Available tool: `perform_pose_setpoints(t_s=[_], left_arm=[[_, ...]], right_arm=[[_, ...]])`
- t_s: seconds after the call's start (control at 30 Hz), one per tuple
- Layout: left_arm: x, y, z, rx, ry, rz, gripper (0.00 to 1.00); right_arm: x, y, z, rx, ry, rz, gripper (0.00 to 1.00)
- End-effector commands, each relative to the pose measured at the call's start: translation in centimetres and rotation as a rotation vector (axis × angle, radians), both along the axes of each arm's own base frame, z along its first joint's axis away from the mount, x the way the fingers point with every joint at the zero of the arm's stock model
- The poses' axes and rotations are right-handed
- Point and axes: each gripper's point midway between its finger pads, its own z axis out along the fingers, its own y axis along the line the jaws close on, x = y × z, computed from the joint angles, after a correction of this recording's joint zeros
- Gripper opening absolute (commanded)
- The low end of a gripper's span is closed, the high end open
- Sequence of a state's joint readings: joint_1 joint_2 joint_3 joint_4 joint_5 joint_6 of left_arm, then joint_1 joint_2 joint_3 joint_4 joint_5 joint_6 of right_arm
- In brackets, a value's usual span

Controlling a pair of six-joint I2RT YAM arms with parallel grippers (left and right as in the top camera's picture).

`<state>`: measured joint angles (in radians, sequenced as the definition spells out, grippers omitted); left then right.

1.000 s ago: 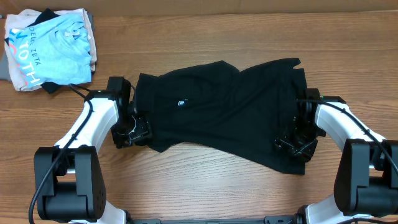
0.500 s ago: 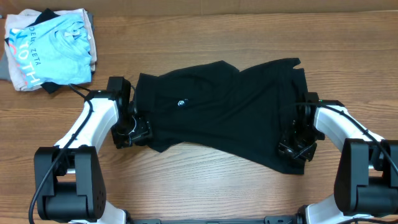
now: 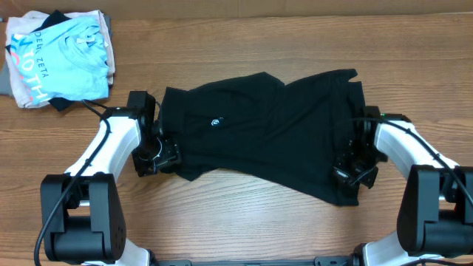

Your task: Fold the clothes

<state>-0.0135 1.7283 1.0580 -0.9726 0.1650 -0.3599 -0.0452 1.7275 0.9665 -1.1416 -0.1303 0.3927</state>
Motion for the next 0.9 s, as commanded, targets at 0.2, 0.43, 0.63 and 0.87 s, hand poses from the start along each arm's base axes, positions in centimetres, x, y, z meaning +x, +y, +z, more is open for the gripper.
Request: perform_pose_setpoints(t_s=[0.2, 0.43, 0.63, 0.87], left_arm=[[-0.6, -0.4, -0.1, -0.014, 0.024, -0.010, 0.74], [-0.2, -1.0, 0.0, -0.047, 0.007, -0.008, 0.77], [0.5, -1.0, 0.0, -0.047, -0.022, -0.009, 0.46], [0.5, -1.0, 0.0, -0.048, -0.024, -0.017, 0.04]], right_arm=[[3.0, -0.5, 2.3, -0.022, -0.074, -0.001, 0.04], [3.8, -0.5, 3.0, -0.024, -0.103, -0.001, 0.04], [4.1, -0.5, 3.0, -0.024, -0.116, -0.001, 0.04], [4.5, -0.8, 3.2, -0.040, -0.124, 0.002, 0.04]])
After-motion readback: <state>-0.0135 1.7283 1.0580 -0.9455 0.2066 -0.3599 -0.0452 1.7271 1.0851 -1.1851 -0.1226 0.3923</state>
